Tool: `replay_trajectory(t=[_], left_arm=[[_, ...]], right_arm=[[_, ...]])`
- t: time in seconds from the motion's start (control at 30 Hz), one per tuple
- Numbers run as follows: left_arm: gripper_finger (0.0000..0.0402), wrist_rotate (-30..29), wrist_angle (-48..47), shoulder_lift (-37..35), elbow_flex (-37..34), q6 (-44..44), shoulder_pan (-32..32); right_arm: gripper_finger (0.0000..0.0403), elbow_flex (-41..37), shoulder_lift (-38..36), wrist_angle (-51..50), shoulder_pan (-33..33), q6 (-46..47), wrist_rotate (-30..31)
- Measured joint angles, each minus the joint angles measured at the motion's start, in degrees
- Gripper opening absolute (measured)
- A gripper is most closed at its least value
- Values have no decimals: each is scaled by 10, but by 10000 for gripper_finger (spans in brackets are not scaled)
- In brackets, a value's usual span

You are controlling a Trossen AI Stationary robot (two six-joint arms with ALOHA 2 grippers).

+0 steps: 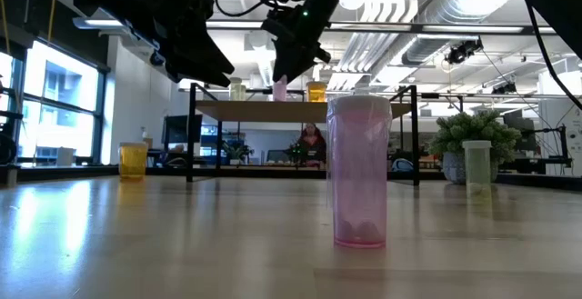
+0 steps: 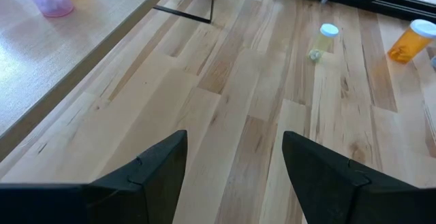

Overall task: Pick and place medicine bottles onto shelf by color
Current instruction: Put the top pink pill bottle aligned with the other pink pill bottle on the shelf, then put the left transparent pill bottle aligned with the other transparent pill bottle on the shelf

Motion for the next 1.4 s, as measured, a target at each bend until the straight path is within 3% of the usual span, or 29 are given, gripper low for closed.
replay_trajectory(t=[0.7,1.03,1.13,1.23,1.4], left_arm=[[232,0,0,0,0,0,0],[232,0,-11,0,0,0,0],[232,0,-13,0,0,1,0],[232,0,-13,0,0,1,0],[232,0,-14,0,0,15,0]], right_arm=[[152,1,-16,4,2,-11,2],[152,103,-18,-71,3,-47,-1],[152,126,-18,-108,3,-77,-32],[152,131,-18,-152,3,-126,-101],[152,78,-18,-165,4,-167,-194]])
